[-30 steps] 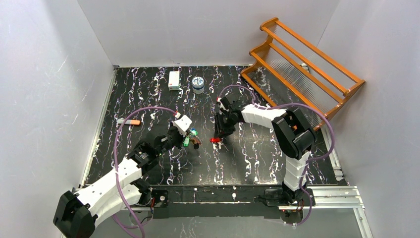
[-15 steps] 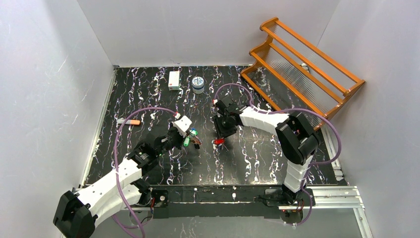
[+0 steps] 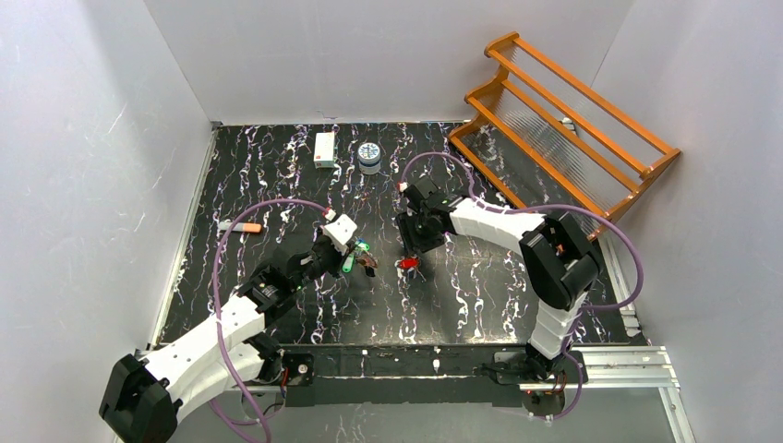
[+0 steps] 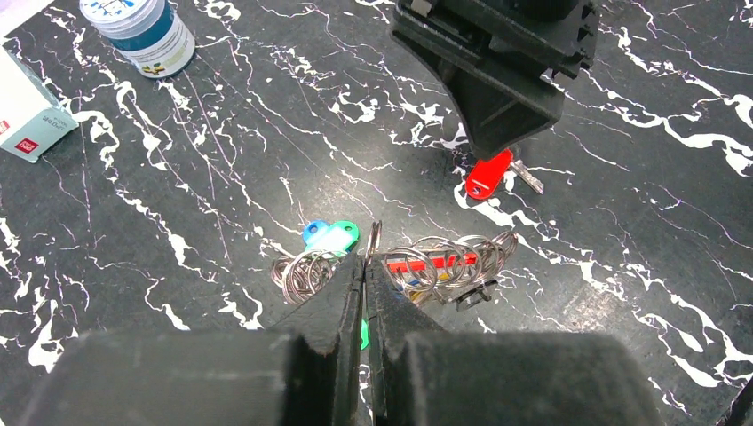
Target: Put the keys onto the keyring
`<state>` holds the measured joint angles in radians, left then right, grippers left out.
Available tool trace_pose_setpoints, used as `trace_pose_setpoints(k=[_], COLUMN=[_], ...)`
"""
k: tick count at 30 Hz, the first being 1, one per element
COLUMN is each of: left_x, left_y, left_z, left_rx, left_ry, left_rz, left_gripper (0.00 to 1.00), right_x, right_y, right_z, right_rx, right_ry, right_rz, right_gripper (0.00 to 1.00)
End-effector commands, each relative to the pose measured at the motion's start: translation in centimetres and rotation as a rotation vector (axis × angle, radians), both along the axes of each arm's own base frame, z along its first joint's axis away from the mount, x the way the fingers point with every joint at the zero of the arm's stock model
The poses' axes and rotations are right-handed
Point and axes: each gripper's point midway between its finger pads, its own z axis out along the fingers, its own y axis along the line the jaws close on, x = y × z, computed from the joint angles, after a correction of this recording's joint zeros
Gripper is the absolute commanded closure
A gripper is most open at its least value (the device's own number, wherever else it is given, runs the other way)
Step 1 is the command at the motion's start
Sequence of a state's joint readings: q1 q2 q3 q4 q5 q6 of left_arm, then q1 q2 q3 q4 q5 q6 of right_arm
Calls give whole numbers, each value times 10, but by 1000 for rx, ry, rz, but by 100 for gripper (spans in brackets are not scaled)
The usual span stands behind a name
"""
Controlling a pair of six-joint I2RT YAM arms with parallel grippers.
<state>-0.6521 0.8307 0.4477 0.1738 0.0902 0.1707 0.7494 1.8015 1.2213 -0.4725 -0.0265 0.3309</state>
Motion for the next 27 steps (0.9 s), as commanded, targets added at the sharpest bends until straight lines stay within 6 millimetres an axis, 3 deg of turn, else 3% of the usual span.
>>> trace_pose_setpoints(k=[1, 7, 12, 22, 27], left_x=[-1, 0, 0, -1, -1], left_y=[-5, -5, -5, -3, -3], left_z=[3, 2, 2, 1, 0], left_rx=[-24, -24, -24, -22, -21], left_ry=[-10, -9, -10, -10, -9], left_rz=[-16, -15, -12, -7, -6], left_gripper=[100, 100, 100, 100, 100], right_x=[-3, -9, -5, 5, 7], right_y=[10, 10, 8, 19, 21], right_z=[-6, -18, -18, 10, 22], right_rx=[12, 7, -7, 38, 52], right_ry=[41, 84, 63, 0, -21], right_rz=[10, 12, 8, 63, 80], right_gripper=[43, 48, 63, 97, 99])
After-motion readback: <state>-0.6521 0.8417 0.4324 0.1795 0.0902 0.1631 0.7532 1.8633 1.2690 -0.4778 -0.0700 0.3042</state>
